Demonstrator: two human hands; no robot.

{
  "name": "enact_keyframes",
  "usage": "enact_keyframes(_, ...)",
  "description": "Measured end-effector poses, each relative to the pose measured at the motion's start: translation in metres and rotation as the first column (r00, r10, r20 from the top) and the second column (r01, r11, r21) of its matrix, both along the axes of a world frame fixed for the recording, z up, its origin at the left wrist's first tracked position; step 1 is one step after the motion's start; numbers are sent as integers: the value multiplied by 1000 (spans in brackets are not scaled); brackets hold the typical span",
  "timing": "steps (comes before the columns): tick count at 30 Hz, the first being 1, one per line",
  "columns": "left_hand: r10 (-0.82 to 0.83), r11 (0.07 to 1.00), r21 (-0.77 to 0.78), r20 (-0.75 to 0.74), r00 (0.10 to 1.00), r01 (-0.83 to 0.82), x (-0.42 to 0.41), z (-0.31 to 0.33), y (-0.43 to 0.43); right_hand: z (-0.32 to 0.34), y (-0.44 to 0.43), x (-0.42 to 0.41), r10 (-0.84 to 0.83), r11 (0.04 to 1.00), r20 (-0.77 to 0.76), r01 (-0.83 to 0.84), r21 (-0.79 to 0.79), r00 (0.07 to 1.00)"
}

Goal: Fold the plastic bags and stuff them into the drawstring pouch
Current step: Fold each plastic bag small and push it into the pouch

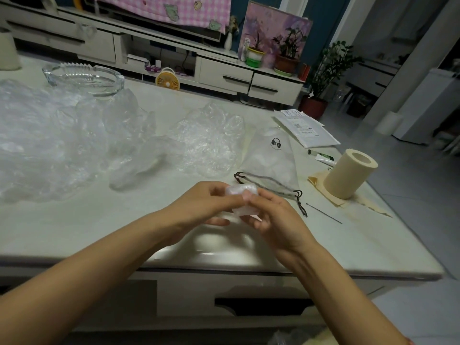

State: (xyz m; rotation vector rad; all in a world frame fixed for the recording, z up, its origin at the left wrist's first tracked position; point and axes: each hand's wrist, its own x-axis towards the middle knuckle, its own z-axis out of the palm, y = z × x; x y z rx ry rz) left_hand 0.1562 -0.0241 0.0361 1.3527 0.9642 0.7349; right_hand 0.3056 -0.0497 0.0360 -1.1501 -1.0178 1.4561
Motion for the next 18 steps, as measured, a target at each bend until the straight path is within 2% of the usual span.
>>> enact_keyframes(5, 118, 971, 227, -174, 978, -77, 13, -4, 9, 7, 1, 5, 22, 998, -15, -23, -50, 1000)
enact_keyframes(7, 134, 970, 225, -190, 973, -89, 17, -6, 16, 7, 2, 8, 15, 999, 77, -12, -43, 997)
enact_keyframes(10, 152, 972, 206, -164, 975, -117, 24, -12, 24, 4, 7, 16, -123, 991, 276, 130, -9, 953)
enact_keyframes(12, 142, 975, 187, -127, 982, -117, 32, -15, 28, 1, 10, 26, -169, 984, 233, 176, -11, 958)
enact_keyframes(14, 97, 982, 173, -106, 990, -78, 40, -17, 29, -1, 13, 33, -128, 991, 179, 133, -16, 975)
enact_keyframes(16, 60, 981, 192, -104, 993, -39, 45, -18, 29, -1, 15, 38, -98, 995, 247, 99, 11, 964)
enact_keyframes(18, 73, 973, 228, -121, 990, -44, 50, -17, 31, -2, 20, 44, -154, 988, 276, 154, 21, 949)
